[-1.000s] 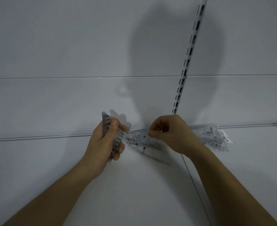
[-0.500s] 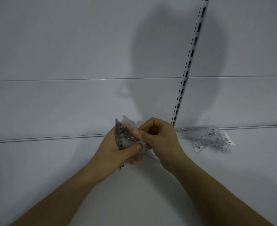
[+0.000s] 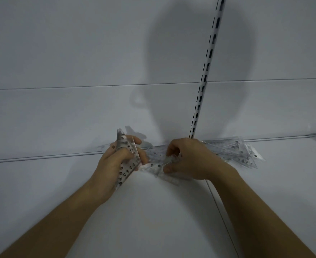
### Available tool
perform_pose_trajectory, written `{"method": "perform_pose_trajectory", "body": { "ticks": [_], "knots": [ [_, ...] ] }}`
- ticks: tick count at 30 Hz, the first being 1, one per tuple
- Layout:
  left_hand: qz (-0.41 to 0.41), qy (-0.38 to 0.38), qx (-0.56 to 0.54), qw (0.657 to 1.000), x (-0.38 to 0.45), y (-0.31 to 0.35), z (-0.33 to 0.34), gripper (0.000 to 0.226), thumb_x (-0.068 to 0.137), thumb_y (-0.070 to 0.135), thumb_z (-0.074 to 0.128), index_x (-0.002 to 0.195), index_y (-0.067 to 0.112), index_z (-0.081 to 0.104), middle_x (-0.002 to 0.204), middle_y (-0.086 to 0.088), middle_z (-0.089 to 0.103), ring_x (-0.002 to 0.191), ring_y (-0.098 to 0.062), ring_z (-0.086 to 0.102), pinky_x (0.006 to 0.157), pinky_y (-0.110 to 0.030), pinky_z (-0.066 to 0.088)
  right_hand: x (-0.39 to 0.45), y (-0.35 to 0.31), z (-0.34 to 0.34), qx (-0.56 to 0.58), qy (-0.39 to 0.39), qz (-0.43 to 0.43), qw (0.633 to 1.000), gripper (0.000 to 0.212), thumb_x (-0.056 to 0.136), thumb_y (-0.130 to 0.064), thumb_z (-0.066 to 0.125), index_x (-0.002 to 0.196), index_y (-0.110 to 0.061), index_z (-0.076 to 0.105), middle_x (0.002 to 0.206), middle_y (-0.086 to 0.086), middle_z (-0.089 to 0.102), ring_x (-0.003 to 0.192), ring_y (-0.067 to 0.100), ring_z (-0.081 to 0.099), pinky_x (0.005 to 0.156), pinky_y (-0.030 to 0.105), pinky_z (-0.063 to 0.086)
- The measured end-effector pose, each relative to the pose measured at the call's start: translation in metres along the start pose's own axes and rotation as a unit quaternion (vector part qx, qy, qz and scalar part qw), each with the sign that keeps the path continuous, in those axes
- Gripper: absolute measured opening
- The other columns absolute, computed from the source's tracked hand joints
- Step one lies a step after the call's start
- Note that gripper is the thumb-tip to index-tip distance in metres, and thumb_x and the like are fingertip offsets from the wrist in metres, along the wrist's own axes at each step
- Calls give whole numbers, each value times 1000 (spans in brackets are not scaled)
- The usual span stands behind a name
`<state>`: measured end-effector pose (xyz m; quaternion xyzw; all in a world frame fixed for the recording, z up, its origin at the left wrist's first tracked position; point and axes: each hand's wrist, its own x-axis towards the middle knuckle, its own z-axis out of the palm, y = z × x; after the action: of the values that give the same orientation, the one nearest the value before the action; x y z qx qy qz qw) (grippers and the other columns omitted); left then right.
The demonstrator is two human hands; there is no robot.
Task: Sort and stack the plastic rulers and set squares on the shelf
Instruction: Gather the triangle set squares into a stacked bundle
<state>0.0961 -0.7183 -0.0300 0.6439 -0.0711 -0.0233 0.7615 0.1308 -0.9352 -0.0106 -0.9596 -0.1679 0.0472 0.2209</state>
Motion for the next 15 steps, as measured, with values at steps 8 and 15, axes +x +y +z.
{"method": "perform_pose_trajectory", "body": {
  "ticks": [8,15],
  "knots": [
    [-6,-3,-46,999,-3,10,3,25,101,19,50,119,35,58,93,-8,58,49,-14,39,40,-23,35,4,5,0,129,107,8,986,7,85,-26,78,84,-22,72,79,-7,67,63,3,57,56,10,42],
    [-28,51,-48,997,-2,8,10,62,70,76,56,93,18,59,91,-4,65,51,-16,53,42,-26,46,-5,-3,-15,484,84,-23,871,6,92,-8,69,89,-2,70,73,6,65,55,16,56,57,24,49]
  ]
}}
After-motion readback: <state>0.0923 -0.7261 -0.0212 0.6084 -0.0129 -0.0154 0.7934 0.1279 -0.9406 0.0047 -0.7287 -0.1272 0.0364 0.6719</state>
